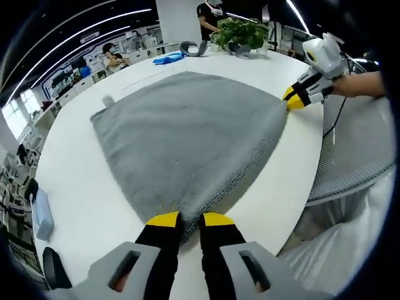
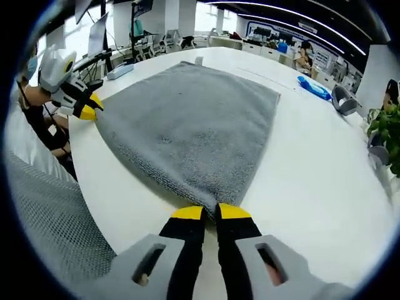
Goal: Fold the towel on the table until its edges align and the towel forms a compact rectangular stack.
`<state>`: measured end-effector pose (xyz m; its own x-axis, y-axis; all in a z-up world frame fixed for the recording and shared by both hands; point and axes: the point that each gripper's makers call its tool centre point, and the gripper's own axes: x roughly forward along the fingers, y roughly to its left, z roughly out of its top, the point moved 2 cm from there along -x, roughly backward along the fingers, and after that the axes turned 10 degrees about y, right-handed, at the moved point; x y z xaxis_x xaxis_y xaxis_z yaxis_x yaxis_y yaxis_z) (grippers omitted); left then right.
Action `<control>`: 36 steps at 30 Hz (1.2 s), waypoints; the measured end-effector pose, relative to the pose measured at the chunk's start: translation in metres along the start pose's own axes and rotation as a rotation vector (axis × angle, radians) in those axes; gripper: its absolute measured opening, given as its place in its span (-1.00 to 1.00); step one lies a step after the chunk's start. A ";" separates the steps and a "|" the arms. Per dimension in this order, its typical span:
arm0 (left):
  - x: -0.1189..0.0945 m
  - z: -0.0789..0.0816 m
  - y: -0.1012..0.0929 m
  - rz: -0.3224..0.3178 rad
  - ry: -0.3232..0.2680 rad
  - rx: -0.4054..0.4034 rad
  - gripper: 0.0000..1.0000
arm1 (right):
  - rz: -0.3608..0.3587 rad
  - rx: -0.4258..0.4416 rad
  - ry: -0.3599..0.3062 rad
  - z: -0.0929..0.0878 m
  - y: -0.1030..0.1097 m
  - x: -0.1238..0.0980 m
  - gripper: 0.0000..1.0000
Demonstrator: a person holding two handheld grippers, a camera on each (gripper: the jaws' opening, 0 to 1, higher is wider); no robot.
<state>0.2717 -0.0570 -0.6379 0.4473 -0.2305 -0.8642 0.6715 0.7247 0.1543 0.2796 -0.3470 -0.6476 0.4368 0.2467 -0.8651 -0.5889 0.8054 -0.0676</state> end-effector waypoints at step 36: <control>-0.057 0.027 0.020 -0.066 -0.020 -0.093 -0.93 | 0.102 0.063 -0.009 0.038 0.008 -0.065 -0.98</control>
<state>0.2758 -0.0468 -0.5721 0.4165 -0.2917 -0.8611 0.6425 0.7646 0.0518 0.2719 -0.3364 -0.5731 0.3832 0.3334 -0.8614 -0.5864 0.8083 0.0520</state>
